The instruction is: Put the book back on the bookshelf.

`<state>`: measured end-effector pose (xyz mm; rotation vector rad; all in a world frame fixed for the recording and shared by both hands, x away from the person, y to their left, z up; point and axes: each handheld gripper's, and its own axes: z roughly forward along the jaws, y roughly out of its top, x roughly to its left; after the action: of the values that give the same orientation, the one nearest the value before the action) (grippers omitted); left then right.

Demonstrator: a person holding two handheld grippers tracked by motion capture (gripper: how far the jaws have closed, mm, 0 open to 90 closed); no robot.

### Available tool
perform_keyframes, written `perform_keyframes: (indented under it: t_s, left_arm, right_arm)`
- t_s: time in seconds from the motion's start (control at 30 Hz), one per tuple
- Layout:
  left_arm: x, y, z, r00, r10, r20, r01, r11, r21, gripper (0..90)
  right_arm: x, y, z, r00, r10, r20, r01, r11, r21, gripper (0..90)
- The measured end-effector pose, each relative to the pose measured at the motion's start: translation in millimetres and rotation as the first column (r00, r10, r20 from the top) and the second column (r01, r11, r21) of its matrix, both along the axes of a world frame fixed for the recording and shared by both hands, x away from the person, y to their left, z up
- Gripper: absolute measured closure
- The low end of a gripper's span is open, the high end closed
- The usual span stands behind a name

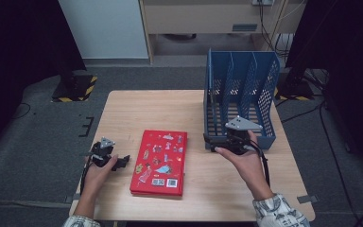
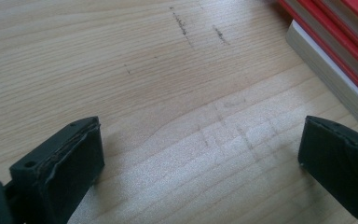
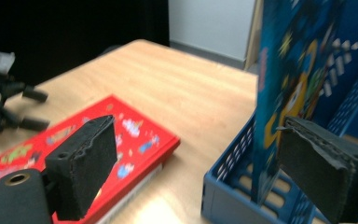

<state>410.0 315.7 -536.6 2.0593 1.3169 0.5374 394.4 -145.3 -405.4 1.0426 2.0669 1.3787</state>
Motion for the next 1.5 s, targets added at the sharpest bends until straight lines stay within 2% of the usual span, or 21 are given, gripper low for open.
perform_keyframes:
  t_s: [0.23, 0.33, 0.47, 0.53, 0.57, 0.63, 0.73, 0.87, 0.97, 1.07, 1.23, 1.3, 1.4, 1.5]
  left_arm:
    - [-1.4, -1.3, -0.2, 1.0, -0.004, 0.002, 0.004, 1.0, -0.006, 0.0]
    - [-2.2, -1.5, -0.1, 1.0, -0.007, 0.002, 0.007, 0.9999, -0.008, 0.0]
    - [-2.4, -1.2, 0.4, 1.0, -0.004, 0.001, 0.004, 1.0, -0.008, 0.0]
    - [-2.8, 0.2, 1.9, 1.0, -0.001, 0.004, 0.001, 0.9997, -0.026, 2.8]
    - [-3.0, 0.7, 2.8, 0.9999, 0.005, 0.009, -0.004, 0.9991, -0.041, 4.2]
    - [-4.1, 1.8, 5.9, 0.9998, 0.012, 0.018, -0.011, 0.9989, -0.045, 4.5]
    - [-7.2, 1.6, 12.8, 0.9985, 0.022, 0.05, -0.018, 0.9967, -0.079, 5.1]
    - [-12.2, -1.9, 21.5, 0.997, 0.015, 0.076, -0.007, 0.9949, -0.1, 6.1]
    - [-20.0, -7.0, 27.9, 0.9956, 0.005, 0.094, 0.005, 0.994, -0.109, 7.1]
    - [-30.5, -13.1, 33.0, 0.9945, -0.021, 0.102, 0.033, 0.9919, -0.122, 6.9]
    - [-40.0, -28.2, 37.1, 0.9882, -0.093, 0.122, 0.108, 0.9857, -0.129, 5.8]
    - [-39.6, -35.7, 34.4, 0.9863, -0.128, 0.104, 0.14, 0.9824, -0.123, 5.5]
    - [-38.1, -45.5, 31.4, 0.9828, -0.168, 0.078, 0.178, 0.9731, -0.147, 6.5]
    - [-35.4, -57.5, 27.7, 0.9785, -0.198, 0.058, 0.204, 0.9705, -0.128, 6.6]
  right_arm:
    - [-15.8, 10.8, -24.5, 0.999, 0.038, -0.021, -0.038, 0.9993, -0.002, 13.0]
    - [-25.6, 23.2, -41.6, 0.9956, 0.071, -0.061, -0.074, 0.9963, -0.044, 13.3]
    - [-29.9, 32.0, -50.2, 0.9918, 0.097, -0.084, -0.103, 0.9921, -0.072, 13.3]
    - [-31.2, 38.2, -54.7, 0.9891, 0.113, -0.095, -0.121, 0.9892, -0.082, 13.6]
    - [-31.6, 40.9, -56.7, 0.9871, 0.123, -0.103, -0.132, 0.988, -0.081, 13.8]
    - [-33.2, 46.5, -60.4, 0.9829, 0.142, -0.117, -0.152, 0.9847, -0.084, 14.1]
    - [-36.6, 53.9, -65.6, 0.9759, 0.174, -0.132, -0.188, 0.9767, -0.104, 13.9]
    - [-39.8, 60.8, -72.3, 0.9682, 0.195, -0.157, -0.214, 0.97, -0.115, 13.4]
    - [-41.4, 65.2, -74.8, 0.9638, 0.208, -0.167, -0.229, 0.966, -0.12, 9.7]
    - [-43.4, 69.5, -79.2, 0.9597, 0.205, -0.192, -0.231, 0.9651, -0.123, 8.6]
    - [-46.9, 77.5, -87.6, 0.9494, 0.232, -0.212, -0.265, 0.9529, -0.147, 7.9]
    - [-47.8, 81.0, -89.0, 0.9454, 0.242, -0.218, -0.278, 0.9491, -0.149, 8.0]
    - [-49.2, 85.1, -90.9, 0.9388, 0.258, -0.228, -0.294, 0.9457, -0.139, 8.0]
    - [-50.0, 87.9, -93.8, 0.9335, 0.268, -0.238, -0.307, 0.9411, -0.142, 8.0]
